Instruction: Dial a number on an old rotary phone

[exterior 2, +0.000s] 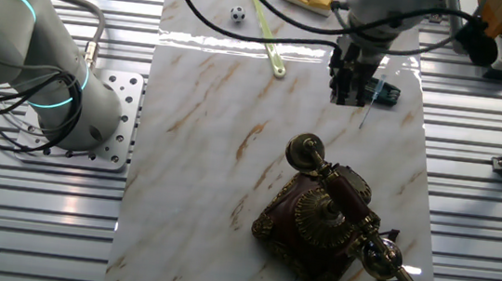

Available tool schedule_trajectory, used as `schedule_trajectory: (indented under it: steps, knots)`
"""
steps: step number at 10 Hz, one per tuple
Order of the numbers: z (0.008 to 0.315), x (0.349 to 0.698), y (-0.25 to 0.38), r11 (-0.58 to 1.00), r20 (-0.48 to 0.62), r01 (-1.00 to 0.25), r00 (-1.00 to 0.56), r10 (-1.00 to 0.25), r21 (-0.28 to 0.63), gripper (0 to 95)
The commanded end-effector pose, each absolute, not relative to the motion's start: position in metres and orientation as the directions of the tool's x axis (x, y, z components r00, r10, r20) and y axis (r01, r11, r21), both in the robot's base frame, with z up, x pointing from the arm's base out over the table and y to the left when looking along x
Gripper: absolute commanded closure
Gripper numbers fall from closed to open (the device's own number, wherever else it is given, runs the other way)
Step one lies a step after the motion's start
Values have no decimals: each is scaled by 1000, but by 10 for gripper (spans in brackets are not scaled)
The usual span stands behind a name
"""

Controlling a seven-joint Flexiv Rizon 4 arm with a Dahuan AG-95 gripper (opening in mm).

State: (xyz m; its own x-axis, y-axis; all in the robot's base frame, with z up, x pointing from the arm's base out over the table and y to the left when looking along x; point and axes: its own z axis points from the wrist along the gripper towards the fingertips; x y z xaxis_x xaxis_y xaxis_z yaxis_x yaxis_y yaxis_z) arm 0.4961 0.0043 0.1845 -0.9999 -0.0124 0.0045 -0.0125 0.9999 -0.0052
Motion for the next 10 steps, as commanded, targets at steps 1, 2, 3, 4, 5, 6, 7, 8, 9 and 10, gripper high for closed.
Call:
schedule_trajectory:
  steps: [1, 2, 3, 4, 5, 6, 7, 8, 9, 10]
  knots:
    - [183, 499, 5, 1000, 15, -8, -1000, -8, -8, 950]
    - [183, 499, 5, 1000, 5, -7, -1000, -7, -9, 950]
    - [183, 499, 5, 1000, 3, -7, -1000, -7, -10, 950]
    - [183, 499, 5, 1000, -15, -13, -1000, -13, -1, 950]
    - [183, 499, 5, 1000, -19, -22, -1000, -22, 7, 950]
    - [184, 499, 6, 1000, -19, -29, -999, -29, 11, 950]
    - [184, 499, 6, 1000, -17, -29, -999, -29, 10, 950]
    - [184, 499, 6, 1000, -11, -28, -1000, -28, 6, 950]
    - [184, 499, 6, 1000, -11, -28, -1000, -28, 5, 950]
    - [184, 499, 6, 1000, -14, -30, -999, -29, 2, 950]
